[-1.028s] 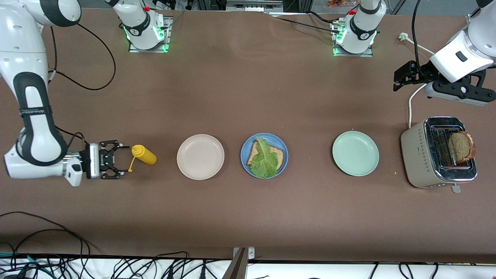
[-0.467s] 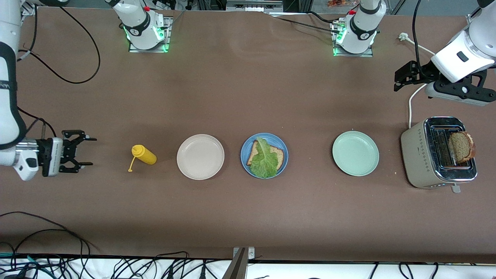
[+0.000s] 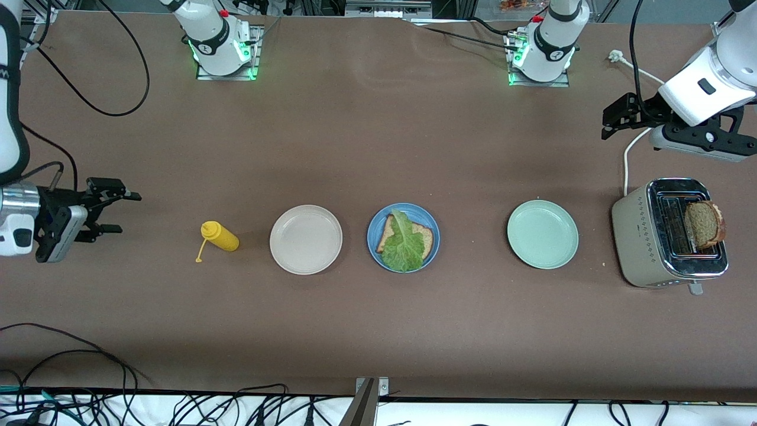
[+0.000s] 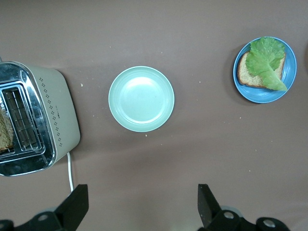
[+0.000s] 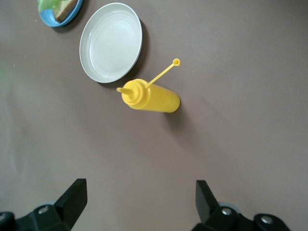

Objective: Make sandwich in blue plate with both arms

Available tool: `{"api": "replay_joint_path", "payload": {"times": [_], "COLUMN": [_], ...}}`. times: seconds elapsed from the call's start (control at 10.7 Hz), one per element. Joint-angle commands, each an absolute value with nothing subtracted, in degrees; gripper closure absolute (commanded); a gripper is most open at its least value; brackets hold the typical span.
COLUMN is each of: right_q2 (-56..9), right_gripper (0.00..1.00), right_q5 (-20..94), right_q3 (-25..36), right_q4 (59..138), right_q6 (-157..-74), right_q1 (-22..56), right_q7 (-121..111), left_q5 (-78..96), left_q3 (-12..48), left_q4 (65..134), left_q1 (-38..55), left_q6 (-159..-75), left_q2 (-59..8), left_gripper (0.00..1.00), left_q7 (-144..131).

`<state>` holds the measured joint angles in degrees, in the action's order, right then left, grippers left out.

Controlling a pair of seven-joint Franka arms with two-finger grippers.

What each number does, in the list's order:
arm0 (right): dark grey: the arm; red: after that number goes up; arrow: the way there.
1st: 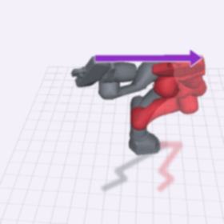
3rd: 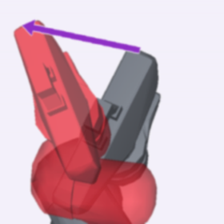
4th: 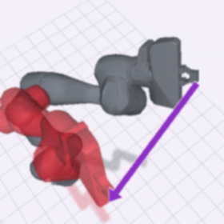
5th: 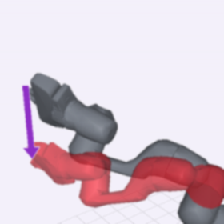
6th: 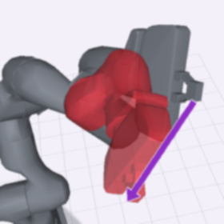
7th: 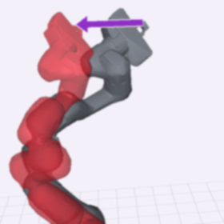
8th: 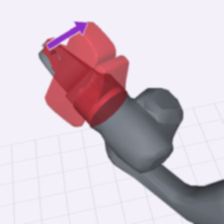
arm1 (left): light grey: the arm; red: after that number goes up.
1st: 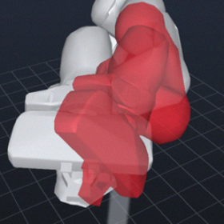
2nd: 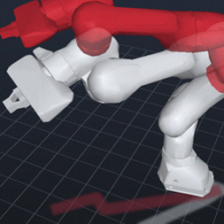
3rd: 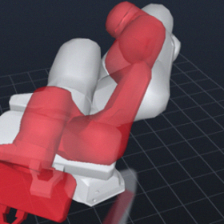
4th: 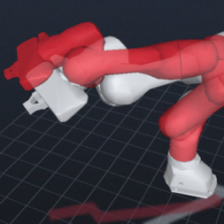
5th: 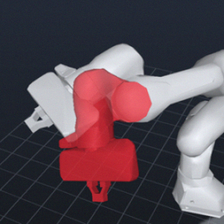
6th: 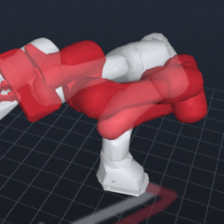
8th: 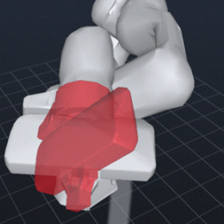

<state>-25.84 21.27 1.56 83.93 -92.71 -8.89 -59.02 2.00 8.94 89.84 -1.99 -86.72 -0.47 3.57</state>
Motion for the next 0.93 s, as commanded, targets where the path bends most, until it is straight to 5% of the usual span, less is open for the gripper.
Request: {"api": "replay_joint_path", "payload": {"times": [0.0, 0.37, 0.84], "right_q2": [-15.23, -3.45, 3.33], "right_gripper": [0.0, 0.0, 0.0], "right_q5": [15.4, 8.29, -1.13], "right_q3": [2.55, 2.02, -0.62], "right_q4": [92.01, 100.8, 103.19], "right_q6": [-94.21, -100.89, -103.36], "right_q1": [-4.23, 0.77, 3.08], "right_q7": [-40.41, -18.94, -6.7], "left_q5": [2.37, 2.37, 2.37], "left_q3": [9.05, 9.05, 9.05], "left_q4": [88.77, 88.77, 88.77], "left_q1": [-2.29, -2.29, -2.29], "left_q6": [-85.78, -85.78, -85.78], "left_q2": [-0.62, -0.7, -0.7], "left_gripper": [0.0, 0.0, 0.0], "left_q7": [3.69, 3.6, 3.6]}}
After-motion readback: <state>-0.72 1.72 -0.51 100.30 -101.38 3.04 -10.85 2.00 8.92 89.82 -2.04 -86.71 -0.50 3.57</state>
